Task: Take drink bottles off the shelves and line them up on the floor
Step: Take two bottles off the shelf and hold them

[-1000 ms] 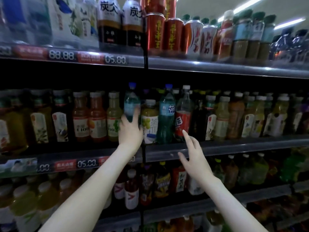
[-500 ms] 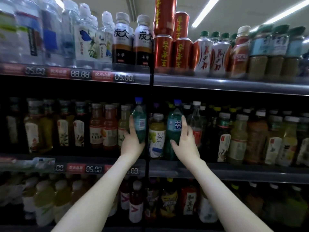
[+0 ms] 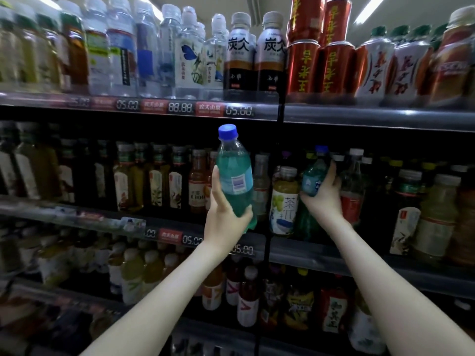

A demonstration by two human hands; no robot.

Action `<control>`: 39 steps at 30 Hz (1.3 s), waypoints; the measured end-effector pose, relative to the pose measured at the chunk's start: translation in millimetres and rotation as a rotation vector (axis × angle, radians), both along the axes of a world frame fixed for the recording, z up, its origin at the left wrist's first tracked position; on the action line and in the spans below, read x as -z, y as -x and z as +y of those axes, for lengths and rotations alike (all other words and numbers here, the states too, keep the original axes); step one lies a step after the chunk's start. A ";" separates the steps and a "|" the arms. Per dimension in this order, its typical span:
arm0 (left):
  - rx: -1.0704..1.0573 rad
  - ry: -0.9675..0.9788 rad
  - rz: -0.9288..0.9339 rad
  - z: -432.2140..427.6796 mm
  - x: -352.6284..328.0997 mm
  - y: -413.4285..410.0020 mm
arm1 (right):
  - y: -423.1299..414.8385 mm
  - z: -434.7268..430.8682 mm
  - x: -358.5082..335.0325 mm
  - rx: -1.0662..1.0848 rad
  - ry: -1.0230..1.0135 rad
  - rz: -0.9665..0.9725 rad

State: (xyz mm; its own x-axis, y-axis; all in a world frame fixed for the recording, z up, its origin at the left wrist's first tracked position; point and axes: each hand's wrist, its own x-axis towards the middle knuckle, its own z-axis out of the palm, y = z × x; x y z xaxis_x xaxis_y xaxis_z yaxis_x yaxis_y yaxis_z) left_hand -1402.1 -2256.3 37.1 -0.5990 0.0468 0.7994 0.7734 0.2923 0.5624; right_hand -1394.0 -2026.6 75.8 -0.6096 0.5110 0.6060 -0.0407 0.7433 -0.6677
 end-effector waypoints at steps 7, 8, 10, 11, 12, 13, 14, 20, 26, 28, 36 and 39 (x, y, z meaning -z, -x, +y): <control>0.243 -0.232 -0.232 -0.6 5.3 -28.6 | -36.6 -17.7 10.6 -0.075 0.059 0.256; 0.279 -0.244 -0.265 -0.2 7.2 -32.9 | -46.0 -21.8 14.9 -0.082 0.018 0.288; 0.343 -0.249 -0.327 -1.1 11.7 -40.5 | -65.6 -30.0 21.5 -0.101 -0.066 0.346; 0.375 -0.239 -0.353 -2.1 14.7 -44.5 | -75.4 -33.4 22.8 -0.116 -0.099 0.369; 0.402 -0.221 -0.375 -3.6 18.3 -48.0 | -85.9 -36.7 22.7 -0.135 -0.132 0.385; 0.435 -0.199 -0.398 -4.9 22.9 -51.4 | -96.8 -39.8 22.5 -0.160 -0.166 0.392; 0.470 -0.176 -0.424 -6.0 28.3 -55.0 | -107.7 -42.1 23.4 -0.188 -0.187 0.383; 0.522 0.024 -0.583 -7.0 92.1 -82.6 | -163.2 -56.2 80.6 -0.313 0.118 0.068; 0.481 0.188 -0.890 -26.8 213.0 -132.8 | -207.2 -62.9 234.4 -0.241 0.370 -0.209; 0.459 0.236 -0.996 -34.2 262.0 -152.5 | -223.2 -65.8 296.7 -0.206 0.436 -0.293; 0.344 0.348 -1.299 -58.0 516.0 -226.6 | -306.8 -99.3 582.2 -0.042 0.698 -0.629; 0.286 0.421 -1.370 -64.2 614.4 -242.9 | -330.5 -109.1 682.3 0.034 0.760 -0.694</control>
